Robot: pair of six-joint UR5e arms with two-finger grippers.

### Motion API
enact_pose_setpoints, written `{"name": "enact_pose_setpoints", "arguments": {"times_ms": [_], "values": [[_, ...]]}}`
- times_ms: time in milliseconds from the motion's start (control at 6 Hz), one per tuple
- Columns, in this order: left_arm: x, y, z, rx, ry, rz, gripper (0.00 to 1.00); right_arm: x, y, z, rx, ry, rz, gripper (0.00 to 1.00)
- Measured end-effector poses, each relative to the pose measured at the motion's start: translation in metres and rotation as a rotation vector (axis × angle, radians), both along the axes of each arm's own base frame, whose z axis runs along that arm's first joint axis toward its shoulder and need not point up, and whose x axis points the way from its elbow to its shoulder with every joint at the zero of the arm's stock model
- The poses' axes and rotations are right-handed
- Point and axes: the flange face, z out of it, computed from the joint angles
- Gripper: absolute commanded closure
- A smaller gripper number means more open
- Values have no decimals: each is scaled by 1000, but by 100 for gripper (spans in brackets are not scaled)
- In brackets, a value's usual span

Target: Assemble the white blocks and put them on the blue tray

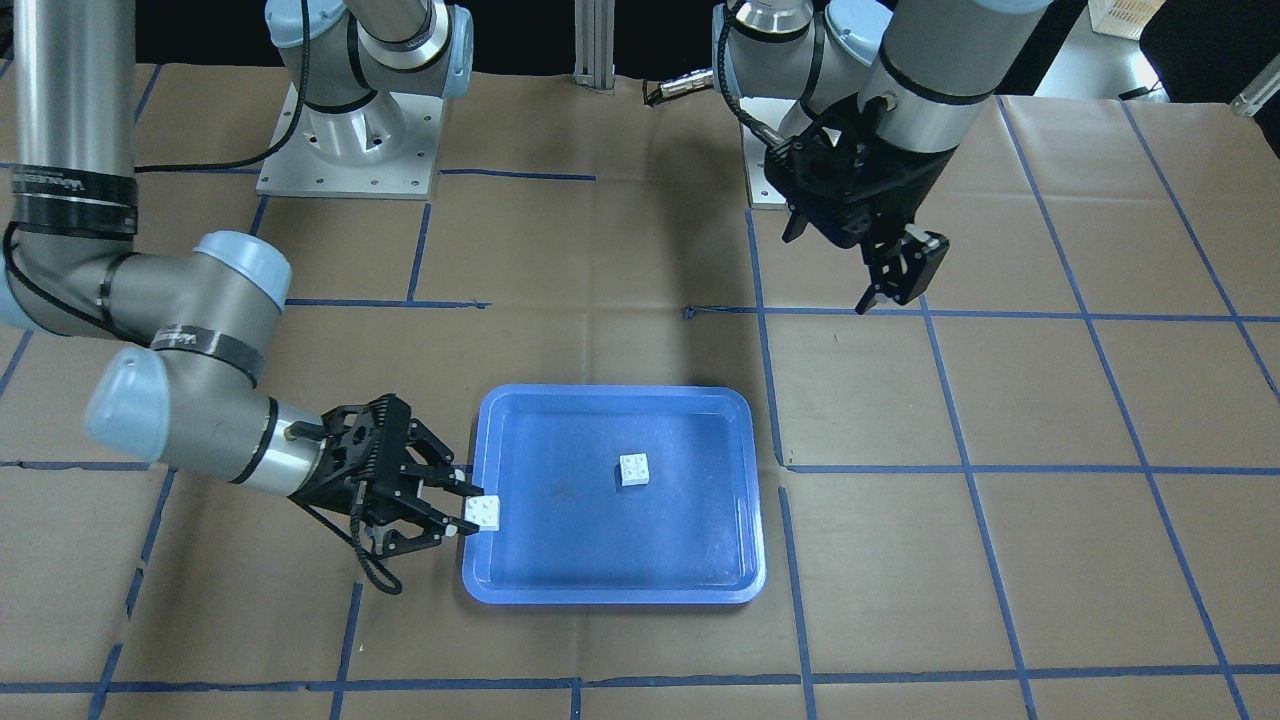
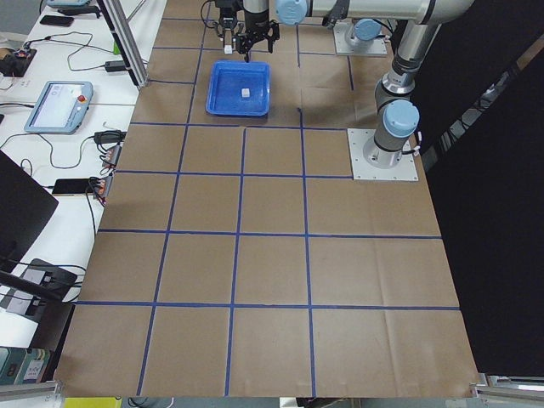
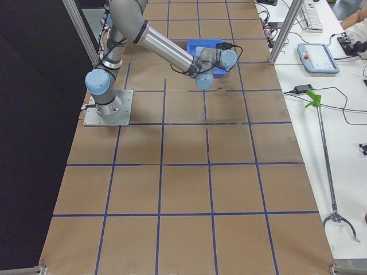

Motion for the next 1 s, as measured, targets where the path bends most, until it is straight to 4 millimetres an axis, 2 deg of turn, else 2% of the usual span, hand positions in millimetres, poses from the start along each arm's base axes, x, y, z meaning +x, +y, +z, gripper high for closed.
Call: {"name": "enact_pose_setpoints", "arguments": {"times_ms": [167,500,667,1000], "values": [[17,3,17,-44,13,214,1,31,20,-13,-11,0,-17,66],[27,3,34,-97,38,554,1,79,58,-33,-24,6,20,66],[27,3,40,-106,53,721,1,89,67,-39,-21,9,28,66],[25,1,45,-100,69,947,1,92,74,-53,-30,8,28,67]]}}
